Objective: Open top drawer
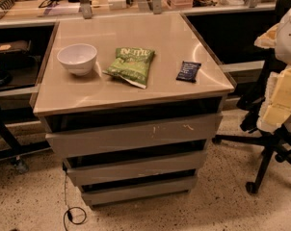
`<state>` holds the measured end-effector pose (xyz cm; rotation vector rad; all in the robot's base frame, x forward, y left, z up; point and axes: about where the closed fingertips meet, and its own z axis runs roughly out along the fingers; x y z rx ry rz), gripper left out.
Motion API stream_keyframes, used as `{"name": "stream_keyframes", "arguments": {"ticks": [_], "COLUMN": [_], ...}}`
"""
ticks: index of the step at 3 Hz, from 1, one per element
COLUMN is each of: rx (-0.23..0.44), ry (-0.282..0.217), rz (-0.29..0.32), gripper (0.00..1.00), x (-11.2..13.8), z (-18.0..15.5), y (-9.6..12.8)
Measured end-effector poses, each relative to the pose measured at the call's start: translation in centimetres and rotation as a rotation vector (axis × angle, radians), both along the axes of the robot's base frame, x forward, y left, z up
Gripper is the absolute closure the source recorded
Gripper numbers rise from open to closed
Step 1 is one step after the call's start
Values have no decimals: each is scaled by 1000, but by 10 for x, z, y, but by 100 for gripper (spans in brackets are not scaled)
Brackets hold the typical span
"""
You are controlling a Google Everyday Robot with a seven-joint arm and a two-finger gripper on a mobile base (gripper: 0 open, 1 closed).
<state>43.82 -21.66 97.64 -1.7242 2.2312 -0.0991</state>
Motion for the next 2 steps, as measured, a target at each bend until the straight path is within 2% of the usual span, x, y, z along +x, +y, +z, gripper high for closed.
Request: {"name": "stream_keyframes", "arguments": {"ticks": [2], "rx": [8], "ry": [4], "rz": [4], "gripper": [0], "x": [-2], "z": [-13], "y": [4]}}
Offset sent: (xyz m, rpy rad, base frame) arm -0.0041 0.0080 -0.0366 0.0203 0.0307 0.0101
